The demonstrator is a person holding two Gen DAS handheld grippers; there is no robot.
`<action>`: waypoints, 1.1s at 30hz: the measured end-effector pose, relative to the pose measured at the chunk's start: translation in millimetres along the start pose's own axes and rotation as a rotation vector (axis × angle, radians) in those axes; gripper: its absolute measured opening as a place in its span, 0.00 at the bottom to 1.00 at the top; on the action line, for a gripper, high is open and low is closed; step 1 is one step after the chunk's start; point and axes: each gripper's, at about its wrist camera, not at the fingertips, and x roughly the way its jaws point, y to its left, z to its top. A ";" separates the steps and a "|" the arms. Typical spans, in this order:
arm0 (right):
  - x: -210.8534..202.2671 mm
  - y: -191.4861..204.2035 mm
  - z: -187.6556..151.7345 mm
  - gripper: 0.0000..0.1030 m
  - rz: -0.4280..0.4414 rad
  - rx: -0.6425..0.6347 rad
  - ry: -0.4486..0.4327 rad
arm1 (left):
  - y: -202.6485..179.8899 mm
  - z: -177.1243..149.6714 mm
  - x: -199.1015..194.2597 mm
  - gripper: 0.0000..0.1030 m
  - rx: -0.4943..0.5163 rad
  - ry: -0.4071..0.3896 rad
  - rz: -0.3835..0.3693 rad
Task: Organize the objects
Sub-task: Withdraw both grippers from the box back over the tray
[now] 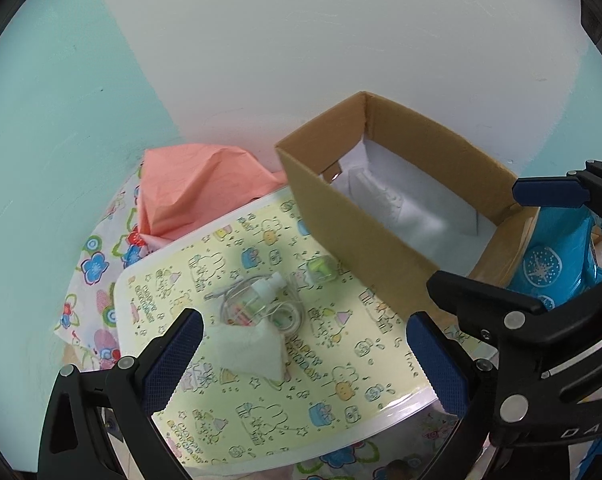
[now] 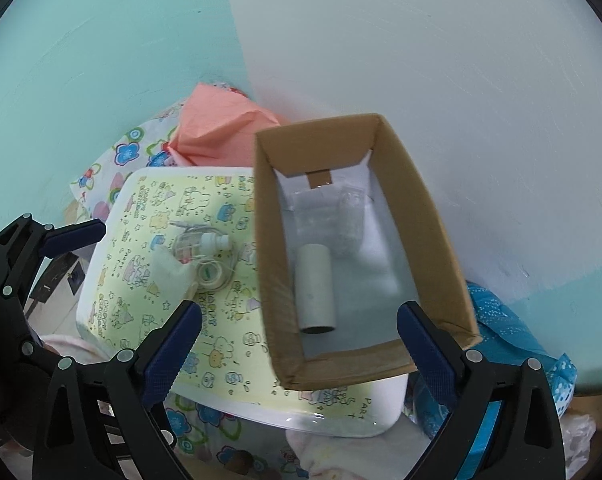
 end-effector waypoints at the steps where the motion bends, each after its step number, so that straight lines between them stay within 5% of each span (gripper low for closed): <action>1: -0.2 3.9 0.2 0.97 0.002 -0.006 -0.001 | 2.4 -1.9 -1.4 0.99 -0.002 0.000 0.006; 33: 28.4 122.9 9.9 0.97 0.052 -0.235 0.002 | 91.3 -76.3 5.9 0.99 -0.145 0.063 0.063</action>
